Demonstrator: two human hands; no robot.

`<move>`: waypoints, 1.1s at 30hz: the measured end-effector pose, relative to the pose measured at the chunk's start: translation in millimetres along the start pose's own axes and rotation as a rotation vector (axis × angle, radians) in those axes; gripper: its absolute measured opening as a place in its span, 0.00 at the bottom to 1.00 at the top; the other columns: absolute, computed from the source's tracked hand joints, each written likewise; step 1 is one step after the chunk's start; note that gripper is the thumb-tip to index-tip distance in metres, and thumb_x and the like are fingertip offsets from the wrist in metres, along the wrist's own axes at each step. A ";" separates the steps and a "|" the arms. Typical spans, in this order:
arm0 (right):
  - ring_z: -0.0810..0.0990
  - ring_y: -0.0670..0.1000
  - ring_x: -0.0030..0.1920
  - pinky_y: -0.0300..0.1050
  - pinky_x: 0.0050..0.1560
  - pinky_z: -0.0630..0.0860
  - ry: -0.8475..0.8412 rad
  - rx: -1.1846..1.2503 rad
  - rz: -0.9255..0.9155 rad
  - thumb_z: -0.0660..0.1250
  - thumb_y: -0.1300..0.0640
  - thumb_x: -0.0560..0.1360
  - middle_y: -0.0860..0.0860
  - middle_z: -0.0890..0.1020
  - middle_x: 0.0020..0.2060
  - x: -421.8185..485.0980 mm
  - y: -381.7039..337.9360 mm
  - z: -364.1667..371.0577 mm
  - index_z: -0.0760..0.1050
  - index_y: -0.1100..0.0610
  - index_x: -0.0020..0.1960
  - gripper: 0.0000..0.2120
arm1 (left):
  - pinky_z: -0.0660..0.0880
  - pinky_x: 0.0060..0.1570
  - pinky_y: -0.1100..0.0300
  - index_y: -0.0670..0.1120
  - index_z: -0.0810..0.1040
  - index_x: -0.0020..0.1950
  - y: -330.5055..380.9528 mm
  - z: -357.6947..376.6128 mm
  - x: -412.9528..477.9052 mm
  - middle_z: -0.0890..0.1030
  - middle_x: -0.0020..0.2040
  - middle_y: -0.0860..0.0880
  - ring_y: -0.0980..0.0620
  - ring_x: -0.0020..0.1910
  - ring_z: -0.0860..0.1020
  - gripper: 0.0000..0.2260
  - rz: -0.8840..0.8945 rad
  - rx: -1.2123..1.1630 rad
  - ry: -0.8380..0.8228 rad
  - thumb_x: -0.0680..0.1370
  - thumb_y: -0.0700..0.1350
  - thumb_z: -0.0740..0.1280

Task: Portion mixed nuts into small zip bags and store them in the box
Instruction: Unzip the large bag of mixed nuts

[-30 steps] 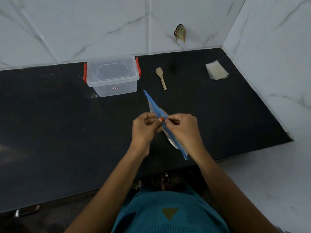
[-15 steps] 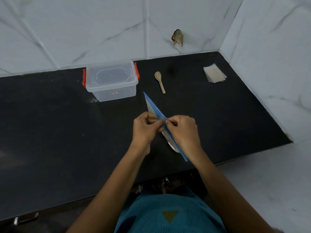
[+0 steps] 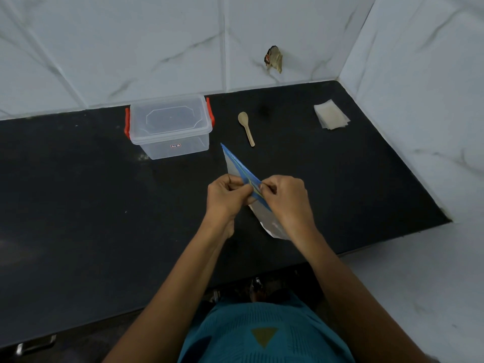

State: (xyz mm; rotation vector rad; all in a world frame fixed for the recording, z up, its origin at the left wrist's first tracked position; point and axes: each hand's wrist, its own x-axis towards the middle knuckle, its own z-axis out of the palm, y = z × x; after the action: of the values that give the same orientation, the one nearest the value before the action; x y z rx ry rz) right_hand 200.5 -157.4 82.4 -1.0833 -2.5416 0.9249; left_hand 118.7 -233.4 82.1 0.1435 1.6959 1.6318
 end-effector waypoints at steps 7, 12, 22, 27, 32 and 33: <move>0.73 0.40 0.34 0.25 0.32 0.67 0.117 -0.034 0.081 0.62 0.61 0.77 0.54 0.82 0.47 25.5 24.4 -39.7 0.79 0.61 0.53 0.09 | 0.71 0.27 0.72 0.43 0.75 0.37 -6.4 -12.6 -6.7 0.78 0.35 0.46 0.60 0.27 0.75 0.07 -0.020 0.164 0.026 0.73 0.33 0.66; 0.75 0.44 0.42 0.34 0.43 0.68 0.087 -0.058 0.036 0.63 0.61 0.76 0.56 0.82 0.49 38.8 29.7 -49.2 0.78 0.63 0.55 0.10 | 0.74 0.29 0.68 0.43 0.75 0.38 0.6 -20.7 -11.1 0.78 0.33 0.46 0.58 0.27 0.75 0.06 0.067 0.294 0.059 0.73 0.35 0.66; 0.76 0.46 0.42 0.36 0.46 0.71 0.097 -0.061 0.099 0.65 0.63 0.75 0.57 0.81 0.48 53.9 48.6 -70.6 0.78 0.63 0.53 0.09 | 0.71 0.34 0.66 0.46 0.72 0.43 6.5 -42.5 -15.2 0.76 0.41 0.48 0.56 0.36 0.74 0.05 0.050 0.493 -0.014 0.75 0.37 0.66; 0.76 0.42 0.41 0.31 0.40 0.69 0.061 0.015 0.088 0.66 0.61 0.74 0.52 0.81 0.47 44.8 38.1 -69.7 0.79 0.61 0.53 0.09 | 0.71 0.36 0.66 0.49 0.70 0.53 8.7 -39.0 -9.9 0.73 0.56 0.47 0.55 0.45 0.75 0.16 0.183 0.568 -0.078 0.72 0.34 0.69; 0.75 0.41 0.43 0.30 0.37 0.69 -0.012 0.098 0.090 0.68 0.57 0.73 0.49 0.79 0.46 26.5 21.6 -65.1 0.77 0.59 0.55 0.11 | 0.74 0.58 0.51 0.48 0.65 0.65 13.9 -16.9 -0.3 0.66 0.63 0.47 0.49 0.62 0.69 0.29 0.288 0.682 -0.081 0.68 0.37 0.73; 0.75 0.40 0.42 0.29 0.37 0.69 0.000 0.109 0.097 0.68 0.57 0.73 0.49 0.79 0.46 21.5 18.7 -65.1 0.77 0.59 0.55 0.12 | 0.72 0.61 0.50 0.47 0.64 0.67 14.6 -12.3 3.5 0.65 0.64 0.47 0.48 0.64 0.67 0.30 0.342 0.718 -0.019 0.68 0.39 0.73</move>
State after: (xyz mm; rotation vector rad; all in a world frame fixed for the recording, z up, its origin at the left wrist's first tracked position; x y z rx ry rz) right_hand 224.1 -102.1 120.4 -1.1819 -2.4260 1.0744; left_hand 103.0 -238.8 92.3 0.8297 2.2636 1.1556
